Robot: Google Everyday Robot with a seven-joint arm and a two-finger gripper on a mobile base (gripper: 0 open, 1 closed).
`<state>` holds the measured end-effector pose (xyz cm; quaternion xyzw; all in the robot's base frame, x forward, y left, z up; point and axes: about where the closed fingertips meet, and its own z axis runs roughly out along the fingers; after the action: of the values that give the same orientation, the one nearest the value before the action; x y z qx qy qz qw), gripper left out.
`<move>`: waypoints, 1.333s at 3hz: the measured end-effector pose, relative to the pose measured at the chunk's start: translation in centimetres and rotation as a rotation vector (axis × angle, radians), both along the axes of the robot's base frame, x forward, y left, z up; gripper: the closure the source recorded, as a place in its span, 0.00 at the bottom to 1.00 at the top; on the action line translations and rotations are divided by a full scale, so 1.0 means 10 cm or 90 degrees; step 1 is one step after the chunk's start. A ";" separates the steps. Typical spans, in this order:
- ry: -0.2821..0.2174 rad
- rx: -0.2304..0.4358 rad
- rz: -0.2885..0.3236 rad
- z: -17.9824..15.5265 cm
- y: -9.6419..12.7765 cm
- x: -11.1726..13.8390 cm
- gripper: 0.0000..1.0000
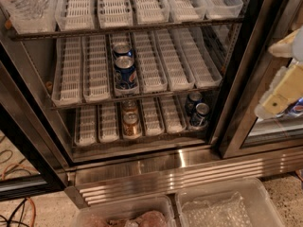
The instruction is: Pick water bottle from top shelf of fridge
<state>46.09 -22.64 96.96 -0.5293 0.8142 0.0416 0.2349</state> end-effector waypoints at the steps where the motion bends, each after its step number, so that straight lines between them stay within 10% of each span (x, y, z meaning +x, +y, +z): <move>1: -0.018 0.154 0.003 0.09 0.23 0.29 0.00; 2: -0.021 0.211 0.021 0.25 0.42 0.30 0.00; 4: -0.027 0.192 0.067 0.25 0.53 0.31 0.00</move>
Offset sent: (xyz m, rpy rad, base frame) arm 0.0234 0.0170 0.0029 0.1923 -0.0157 -0.0006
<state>49.20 -17.37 99.41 -0.5308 0.7646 0.1644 0.3265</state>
